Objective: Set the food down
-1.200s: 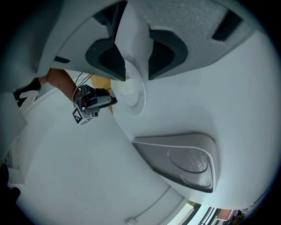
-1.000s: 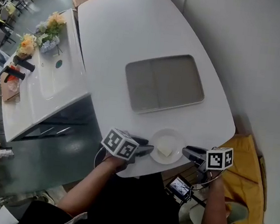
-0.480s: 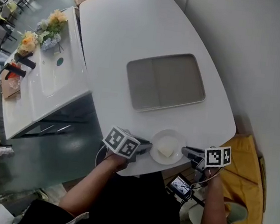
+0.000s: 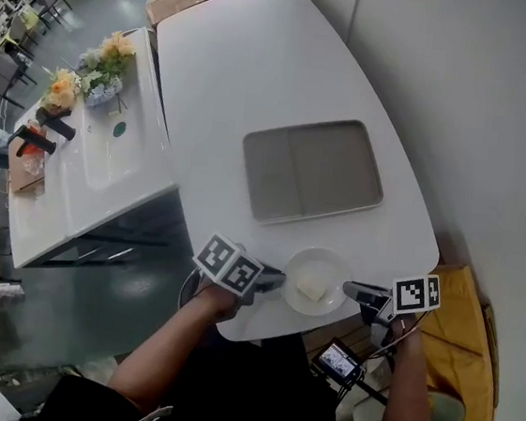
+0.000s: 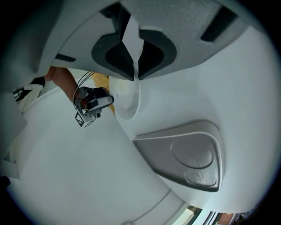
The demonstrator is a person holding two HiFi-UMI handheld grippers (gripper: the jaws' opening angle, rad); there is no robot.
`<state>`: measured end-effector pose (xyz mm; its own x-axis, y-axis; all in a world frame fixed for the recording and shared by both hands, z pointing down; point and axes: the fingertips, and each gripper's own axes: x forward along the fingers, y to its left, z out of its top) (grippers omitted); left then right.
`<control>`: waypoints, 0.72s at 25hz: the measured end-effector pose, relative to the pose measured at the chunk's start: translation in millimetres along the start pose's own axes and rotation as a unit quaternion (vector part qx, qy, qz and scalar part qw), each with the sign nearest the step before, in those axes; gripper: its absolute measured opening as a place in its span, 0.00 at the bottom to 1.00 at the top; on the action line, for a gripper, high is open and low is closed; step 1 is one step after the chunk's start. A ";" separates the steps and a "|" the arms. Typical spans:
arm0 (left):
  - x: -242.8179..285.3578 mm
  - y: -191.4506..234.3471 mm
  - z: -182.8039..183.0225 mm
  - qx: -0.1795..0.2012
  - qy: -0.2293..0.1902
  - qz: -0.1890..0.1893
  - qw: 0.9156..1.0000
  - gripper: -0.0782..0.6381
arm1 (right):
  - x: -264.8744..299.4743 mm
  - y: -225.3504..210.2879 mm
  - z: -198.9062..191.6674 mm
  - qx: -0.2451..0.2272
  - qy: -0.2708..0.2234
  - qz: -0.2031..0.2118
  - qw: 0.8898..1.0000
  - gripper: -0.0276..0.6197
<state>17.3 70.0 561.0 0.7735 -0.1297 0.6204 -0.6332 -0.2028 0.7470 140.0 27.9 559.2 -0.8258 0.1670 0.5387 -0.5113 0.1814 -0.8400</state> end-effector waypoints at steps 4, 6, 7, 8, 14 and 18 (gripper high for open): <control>-13.2 -0.5 22.6 0.016 -0.001 0.004 1.000 0.16 | -5.0 16.4 23.5 -0.008 -0.005 0.004 1.000 0.07; -20.5 0.3 36.6 0.025 0.000 0.007 1.000 0.16 | -7.1 25.1 39.2 -0.012 -0.011 0.007 1.000 0.07; -24.5 0.9 44.8 0.031 0.000 0.009 0.999 0.16 | -8.6 30.5 48.6 -0.014 -0.017 0.010 1.000 0.07; -28.6 2.1 53.9 0.036 0.000 0.012 0.999 0.16 | -9.9 35.9 58.9 -0.016 -0.023 0.012 1.000 0.07; -50.2 23.7 111.0 0.059 -0.001 0.026 0.998 0.16 | -2.2 50.3 117.9 -0.042 -0.048 0.002 0.998 0.07; -58.6 41.5 147.3 0.071 0.003 0.036 0.997 0.16 | 5.6 50.5 153.3 -0.040 -0.071 0.003 0.997 0.07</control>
<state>-50.1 -73.8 520.4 0.7263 -0.1439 0.6722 -0.6757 -0.3294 0.6595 73.0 -110.5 509.9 -0.8573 0.0309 0.5139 -0.4898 0.2583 -0.8327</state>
